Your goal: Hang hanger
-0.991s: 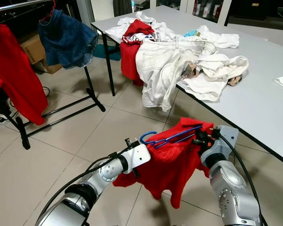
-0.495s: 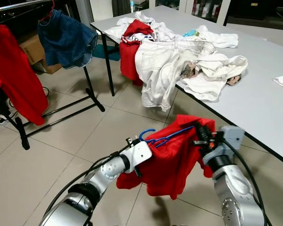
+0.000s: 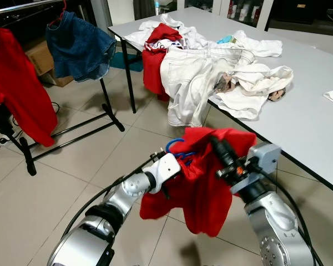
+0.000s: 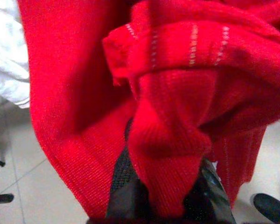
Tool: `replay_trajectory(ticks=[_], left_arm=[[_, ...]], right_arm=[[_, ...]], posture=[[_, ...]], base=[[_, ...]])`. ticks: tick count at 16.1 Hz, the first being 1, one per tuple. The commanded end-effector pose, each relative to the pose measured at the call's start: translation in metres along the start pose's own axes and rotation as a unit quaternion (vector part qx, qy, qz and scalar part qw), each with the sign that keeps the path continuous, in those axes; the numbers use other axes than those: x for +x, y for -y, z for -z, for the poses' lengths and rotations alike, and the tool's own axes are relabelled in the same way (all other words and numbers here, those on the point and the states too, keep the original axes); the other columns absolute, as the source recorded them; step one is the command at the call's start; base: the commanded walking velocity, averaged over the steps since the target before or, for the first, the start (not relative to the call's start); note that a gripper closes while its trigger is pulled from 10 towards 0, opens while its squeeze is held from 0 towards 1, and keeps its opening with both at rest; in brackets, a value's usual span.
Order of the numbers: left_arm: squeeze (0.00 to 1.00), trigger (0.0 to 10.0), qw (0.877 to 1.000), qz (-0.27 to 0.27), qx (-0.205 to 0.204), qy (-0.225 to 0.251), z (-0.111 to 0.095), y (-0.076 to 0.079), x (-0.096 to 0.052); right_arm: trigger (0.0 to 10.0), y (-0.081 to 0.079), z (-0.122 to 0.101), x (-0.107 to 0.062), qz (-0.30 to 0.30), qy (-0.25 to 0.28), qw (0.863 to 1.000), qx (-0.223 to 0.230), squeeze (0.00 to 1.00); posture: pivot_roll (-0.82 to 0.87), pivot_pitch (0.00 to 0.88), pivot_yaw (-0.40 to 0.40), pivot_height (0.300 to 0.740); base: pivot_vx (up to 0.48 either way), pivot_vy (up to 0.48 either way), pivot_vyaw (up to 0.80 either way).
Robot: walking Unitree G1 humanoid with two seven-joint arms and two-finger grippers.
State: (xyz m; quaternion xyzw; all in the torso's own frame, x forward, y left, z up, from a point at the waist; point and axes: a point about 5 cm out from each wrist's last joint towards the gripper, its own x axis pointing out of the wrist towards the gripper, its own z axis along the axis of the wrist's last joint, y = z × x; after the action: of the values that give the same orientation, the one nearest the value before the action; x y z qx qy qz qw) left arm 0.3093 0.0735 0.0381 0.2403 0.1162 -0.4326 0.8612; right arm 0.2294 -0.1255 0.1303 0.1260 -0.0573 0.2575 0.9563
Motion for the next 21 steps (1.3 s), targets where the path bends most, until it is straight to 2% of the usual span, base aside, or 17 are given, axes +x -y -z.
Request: replay_trajectory(ticks=[1, 2, 4, 7, 9, 11, 12, 13, 15, 16, 17, 19, 20, 21], left_arm=[[0.00, 10.0, 1.000, -0.006, -0.004, 0.016, -0.012, -0.009, 0.003], [0.00, 10.0, 0.999, -0.015, -0.016, 0.028, -0.019, -0.014, 0.004], [0.00, 10.0, 0.998, -0.022, -0.012, 0.052, -0.033, -0.022, 0.006], [0.00, 10.0, 0.995, -0.045, 0.012, 0.093, -0.049, -0.031, 0.006], [0.00, 10.0, 0.992, -0.056, 0.021, 0.114, -0.055, -0.033, 0.005], [0.00, 10.0, 0.989, -0.063, 0.032, 0.127, -0.057, -0.034, 0.003], [0.00, 10.0, 0.989, -0.063, 0.040, 0.130, -0.057, -0.034, 0.003], [0.00, 10.0, 0.987, -0.064, 0.062, 0.131, -0.056, -0.033, 0.001], [0.00, 10.0, 0.988, -0.064, 0.085, 0.116, -0.048, -0.033, -0.003], [0.00, 10.0, 0.988, -0.065, 0.089, 0.109, -0.043, -0.032, -0.004], [0.00, 10.0, 0.988, -0.070, 0.088, 0.108, -0.036, -0.030, -0.008], [0.00, 10.0, 0.987, -0.077, 0.089, 0.106, -0.031, -0.029, -0.010], [0.00, 10.0, 0.987, -0.084, 0.093, 0.105, -0.028, -0.028, -0.012], [0.00, 10.0, 0.986, -0.087, 0.096, 0.105, -0.027, -0.028, -0.013]], right_arm=[[0.0, -0.008, 0.001, -0.001, -0.042, -0.012, 0.999, 0.017, 0.00], [0.0, -0.009, 0.005, -0.003, -0.055, -0.031, 0.998, 0.023, 0.00], [0.0, -0.010, 0.013, -0.004, -0.070, -0.061, 0.995, 0.029, 0.00], [0.0, -0.010, 0.024, -0.004, -0.090, -0.107, 0.989, 0.040, 0.00], [0.0, -0.007, 0.028, -0.004, -0.083, -0.116, 0.989, 0.031, 0.00], [0.0, -0.001, 0.028, -0.002, -0.058, -0.117, 0.991, 0.003, 0.00], [9.0, 0.001, 0.028, -0.001, -0.046, -0.116, 0.992, -0.005, 0.00], [10.0, 0.007, 0.025, 0.001, -0.023, -0.103, 0.994, -0.015, 0.00], [10.0, 0.011, 0.022, -0.001, -0.012, -0.097, 0.995, -0.027, 0.00], [10.0, 0.012, 0.020, -0.003, -0.011, -0.095, 0.994, -0.043, 0.54], [10.0, 0.009, 0.019, -0.008, -0.024, -0.095, 0.994, -0.050, 1.00], [10.0, 0.006, 0.018, -0.013, -0.035, -0.098, 0.993, -0.051, 0.98], [10.0, 0.006, 0.015, -0.016, -0.038, -0.093, 0.994, -0.053, 0.00], [10.0, 0.007, 0.013, -0.018, -0.038, -0.090, 0.994, -0.054, 0.00]], posture=[[-0.19, 0.000, 0.072, 0.740], [-0.19, 0.000, 0.070, 0.740], [-0.19, 0.000, 0.070, 0.740], [-0.19, 0.000, 0.070, 0.740], [-0.18, 0.000, 0.073, 0.740], [-0.18, 0.000, 0.073, 0.740], [-0.18, 0.000, 0.074, 0.740], [-0.18, 0.000, 0.074, 0.740], [-0.18, 0.000, 0.074, 0.740], [-0.18, 0.000, 0.074, 0.740], [-0.18, 0.000, 0.073, 0.740], [-0.18, 0.000, 0.070, 0.740], [-0.18, 0.000, 0.069, 0.740], [-0.18, 0.000, 0.068, 0.740]], base=[[0.000, 0.000, 0.00], [0.000, 0.000, 0.00], [0.000, 0.000, 0.00], [0.000, 0.000, 0.00], [0.000, 0.000, 0.00], [0.000, 0.000, 0.00], [0.000, 0.000, 0.00], [0.000, 0.000, 0.00], [0.000, 0.000, 0.00], [0.000, 0.000, 0.00], [0.000, 0.000, 0.00], [0.000, 0.000, 0.00], [0.000, 0.000, 0.00], [0.000, 0.000, 0.00]])
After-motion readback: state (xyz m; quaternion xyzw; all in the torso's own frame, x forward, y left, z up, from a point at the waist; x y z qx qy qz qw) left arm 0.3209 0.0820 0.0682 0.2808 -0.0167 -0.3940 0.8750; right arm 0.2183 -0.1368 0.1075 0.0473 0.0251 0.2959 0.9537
